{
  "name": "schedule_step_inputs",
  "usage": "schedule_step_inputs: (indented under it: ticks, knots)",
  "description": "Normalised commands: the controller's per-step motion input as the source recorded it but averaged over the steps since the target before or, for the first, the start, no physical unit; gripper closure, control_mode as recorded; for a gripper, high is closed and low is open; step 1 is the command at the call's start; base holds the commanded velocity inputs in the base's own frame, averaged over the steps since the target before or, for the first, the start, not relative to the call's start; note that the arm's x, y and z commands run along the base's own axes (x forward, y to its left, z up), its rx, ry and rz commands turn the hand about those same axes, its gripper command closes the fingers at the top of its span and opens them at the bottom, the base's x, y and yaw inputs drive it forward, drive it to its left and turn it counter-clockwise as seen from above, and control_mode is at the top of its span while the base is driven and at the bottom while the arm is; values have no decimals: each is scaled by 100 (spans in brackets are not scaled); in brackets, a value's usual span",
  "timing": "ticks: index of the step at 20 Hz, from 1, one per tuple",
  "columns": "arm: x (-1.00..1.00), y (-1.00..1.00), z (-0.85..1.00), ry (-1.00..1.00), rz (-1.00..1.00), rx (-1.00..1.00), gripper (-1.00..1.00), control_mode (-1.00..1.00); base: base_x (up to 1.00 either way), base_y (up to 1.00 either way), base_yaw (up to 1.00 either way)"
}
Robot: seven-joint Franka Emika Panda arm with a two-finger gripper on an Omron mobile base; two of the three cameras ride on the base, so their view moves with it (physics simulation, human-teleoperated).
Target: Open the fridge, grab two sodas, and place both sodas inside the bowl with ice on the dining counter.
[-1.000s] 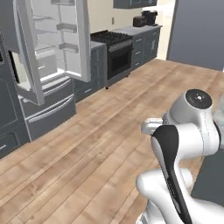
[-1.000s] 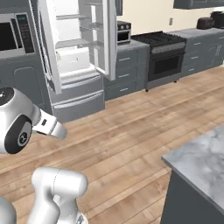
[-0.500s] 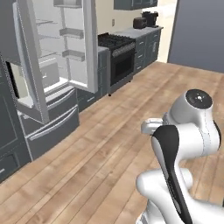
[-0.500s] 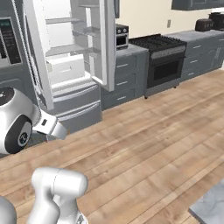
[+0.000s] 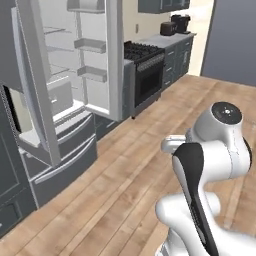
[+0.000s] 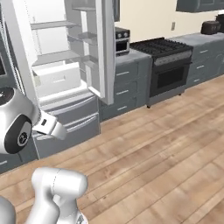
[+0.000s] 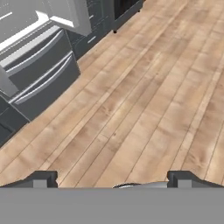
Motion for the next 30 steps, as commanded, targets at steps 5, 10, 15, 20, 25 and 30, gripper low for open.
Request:
schedule_step_inputs:
  ticks: [5, 10, 15, 20, 25, 30]
  knots:
    - [0, 0, 0, 0, 0, 0, -100, 100, 100, -2, 25]
    - [0, 0, 0, 0, 0, 0, -100, 100, 100, 0, 30]
    - [0, 0, 0, 0, 0, 0, -100, 100, 97, -4, 36]
    - [0, 0, 0, 0, 0, 0, -100, 100, 78, -27, 43]
    - [0, 0, 0, 0, 0, 0, -100, 100, 61, -41, 43]
    - [0, 0, 0, 0, 0, 0, -100, 100, 69, -32, 44]
